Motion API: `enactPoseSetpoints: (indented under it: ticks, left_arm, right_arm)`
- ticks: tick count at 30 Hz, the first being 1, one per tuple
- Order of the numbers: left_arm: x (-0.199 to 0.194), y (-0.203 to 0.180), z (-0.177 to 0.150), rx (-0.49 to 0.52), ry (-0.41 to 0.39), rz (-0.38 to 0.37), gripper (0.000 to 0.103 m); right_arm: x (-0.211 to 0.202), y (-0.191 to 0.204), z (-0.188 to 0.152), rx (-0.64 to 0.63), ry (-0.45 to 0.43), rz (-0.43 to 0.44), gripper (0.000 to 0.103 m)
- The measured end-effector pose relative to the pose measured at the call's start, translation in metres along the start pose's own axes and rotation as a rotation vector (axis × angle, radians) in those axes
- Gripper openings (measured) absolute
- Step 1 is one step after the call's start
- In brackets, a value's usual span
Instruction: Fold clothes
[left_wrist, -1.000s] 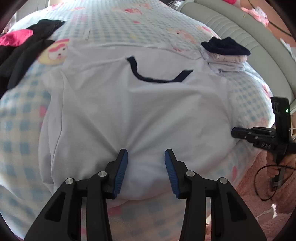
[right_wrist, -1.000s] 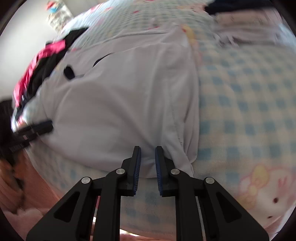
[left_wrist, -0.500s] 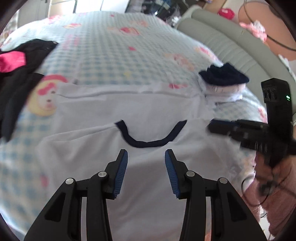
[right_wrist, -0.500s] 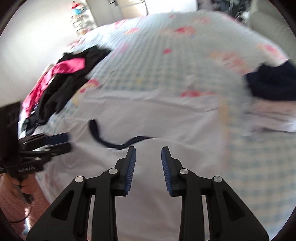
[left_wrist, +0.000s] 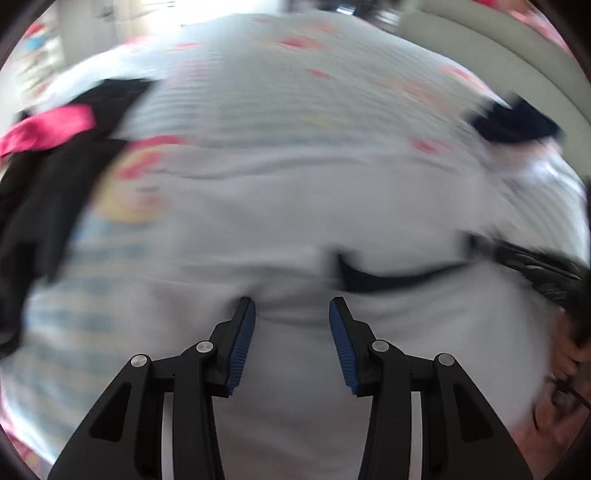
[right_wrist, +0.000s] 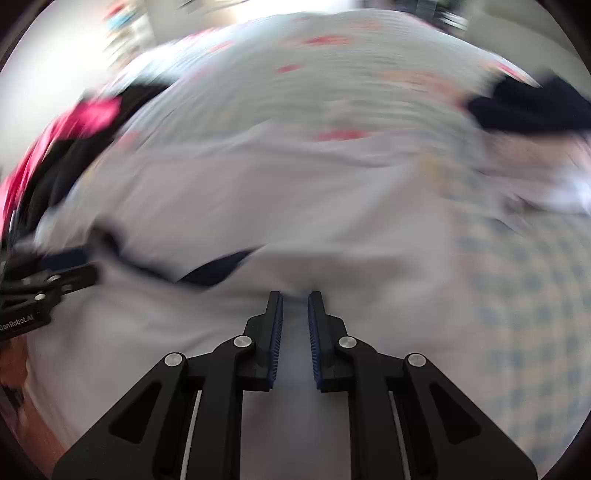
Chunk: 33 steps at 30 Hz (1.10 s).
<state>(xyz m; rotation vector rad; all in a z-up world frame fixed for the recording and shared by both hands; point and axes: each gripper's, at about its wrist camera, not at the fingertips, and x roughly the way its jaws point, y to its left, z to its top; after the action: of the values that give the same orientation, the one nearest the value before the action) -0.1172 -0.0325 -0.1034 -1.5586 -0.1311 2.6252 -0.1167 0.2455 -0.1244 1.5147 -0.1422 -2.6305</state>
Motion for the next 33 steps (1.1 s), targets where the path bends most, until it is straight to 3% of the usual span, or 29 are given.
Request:
enactPoseSetpoints:
  ticks: [1, 3, 5, 9, 11, 14, 16, 18, 23, 25, 29, 33]
  left_arm:
    - [-0.002, 0.016, 0.003, -0.070, -0.001, 0.010, 0.041]
    - [-0.021, 0.034, 0.002, -0.187, -0.061, -0.077, 0.041]
    - [-0.035, 0.017, 0.002, -0.123, -0.113, -0.142, 0.043]
    - [-0.012, -0.023, 0.003, 0.028, -0.035, -0.179, 0.044]
    - [0.014, -0.024, 0.002, 0.032, 0.029, -0.131, 0.044]
    - [0.029, 0.003, 0.018, -0.136, 0.049, -0.165, 0.042]
    - [0.017, 0.017, 0.030, -0.215, 0.003, -0.122, 0.043]
    - [0.001, 0.023, 0.030, -0.242, -0.036, -0.133, 0.044]
    - [-0.035, -0.006, -0.002, -0.026, -0.067, -0.124, 0.046]
    - [-0.046, -0.011, -0.018, 0.019, -0.079, -0.159, 0.047]
    - [-0.061, -0.019, -0.043, 0.049, -0.069, -0.150, 0.047]
    - [-0.050, -0.022, -0.051, 0.036, -0.004, -0.175, 0.047]
  right_arm:
    - [-0.003, -0.016, 0.002, 0.060, -0.001, 0.022, 0.012]
    - [-0.011, -0.024, 0.005, 0.070, -0.009, 0.071, 0.015]
    - [-0.022, -0.014, 0.007, 0.005, -0.044, 0.078, 0.024]
    - [-0.020, 0.024, 0.009, -0.133, -0.026, 0.178, 0.028]
    - [-0.006, 0.040, 0.004, -0.216, 0.020, 0.125, 0.028]
    - [0.025, 0.028, 0.009, -0.130, 0.054, -0.048, 0.023]
    - [0.029, 0.012, 0.019, 0.005, 0.039, -0.056, 0.021]
    - [0.015, 0.007, 0.023, 0.037, 0.002, -0.045, 0.024]
    - [-0.026, 0.004, 0.011, 0.014, -0.040, 0.022, 0.024]
    - [-0.039, 0.006, 0.003, 0.008, -0.036, 0.053, 0.024]
    - [-0.053, 0.016, -0.019, -0.006, -0.022, 0.085, 0.025]
    - [-0.068, 0.018, -0.055, 0.003, -0.015, 0.092, 0.026]
